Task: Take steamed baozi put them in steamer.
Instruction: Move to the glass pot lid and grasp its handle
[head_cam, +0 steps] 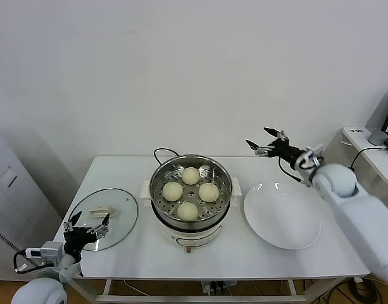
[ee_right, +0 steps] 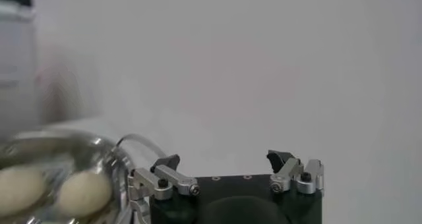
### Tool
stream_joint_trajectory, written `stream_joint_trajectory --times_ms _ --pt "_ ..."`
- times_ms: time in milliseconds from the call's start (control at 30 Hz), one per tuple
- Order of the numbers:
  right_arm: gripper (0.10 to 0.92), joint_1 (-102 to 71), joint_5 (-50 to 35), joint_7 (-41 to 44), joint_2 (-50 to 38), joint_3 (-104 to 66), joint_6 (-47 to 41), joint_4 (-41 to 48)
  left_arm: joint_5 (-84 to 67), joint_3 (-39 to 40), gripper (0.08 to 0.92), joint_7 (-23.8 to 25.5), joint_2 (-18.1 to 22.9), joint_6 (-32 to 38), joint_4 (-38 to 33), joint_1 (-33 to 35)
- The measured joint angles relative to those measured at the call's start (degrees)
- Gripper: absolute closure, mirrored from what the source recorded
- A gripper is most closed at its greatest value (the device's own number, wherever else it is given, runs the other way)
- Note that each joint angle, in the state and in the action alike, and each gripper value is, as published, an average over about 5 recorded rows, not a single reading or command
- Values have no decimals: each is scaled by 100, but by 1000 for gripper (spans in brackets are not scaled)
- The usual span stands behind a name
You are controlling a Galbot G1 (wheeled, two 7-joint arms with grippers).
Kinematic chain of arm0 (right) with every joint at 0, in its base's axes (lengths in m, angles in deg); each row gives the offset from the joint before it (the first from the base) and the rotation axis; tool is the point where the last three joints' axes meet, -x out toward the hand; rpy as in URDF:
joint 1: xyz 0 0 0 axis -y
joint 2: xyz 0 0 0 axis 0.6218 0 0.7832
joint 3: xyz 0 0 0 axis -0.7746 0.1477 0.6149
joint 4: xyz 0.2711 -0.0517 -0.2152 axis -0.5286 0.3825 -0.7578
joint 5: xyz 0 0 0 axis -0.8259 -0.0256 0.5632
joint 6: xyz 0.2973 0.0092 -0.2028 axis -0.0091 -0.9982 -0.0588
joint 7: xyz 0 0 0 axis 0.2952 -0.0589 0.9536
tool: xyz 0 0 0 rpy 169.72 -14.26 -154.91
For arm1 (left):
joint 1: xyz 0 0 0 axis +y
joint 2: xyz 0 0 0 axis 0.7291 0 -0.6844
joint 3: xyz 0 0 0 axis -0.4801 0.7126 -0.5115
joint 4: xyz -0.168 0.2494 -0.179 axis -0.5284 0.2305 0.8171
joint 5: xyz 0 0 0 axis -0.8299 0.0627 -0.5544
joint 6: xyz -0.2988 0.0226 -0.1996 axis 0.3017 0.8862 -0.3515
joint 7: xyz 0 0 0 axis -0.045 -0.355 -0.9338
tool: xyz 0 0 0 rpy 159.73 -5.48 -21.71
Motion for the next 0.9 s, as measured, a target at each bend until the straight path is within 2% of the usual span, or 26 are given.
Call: stream_joint_trajectory --times_ms 233,467,900 --pt "203 -1517 453 139 931 -1762 497 -111 369 -4 177 39 -144 193 74 82" --pt "203 -2458 801 328 1574 -2630 787 -139 1243 -33 177 40 -276 490 285 191" --pt "203 -2971 1369 365 2128 -3024 914 -39 4997 32 177 -250 -97 1847 1463 80"
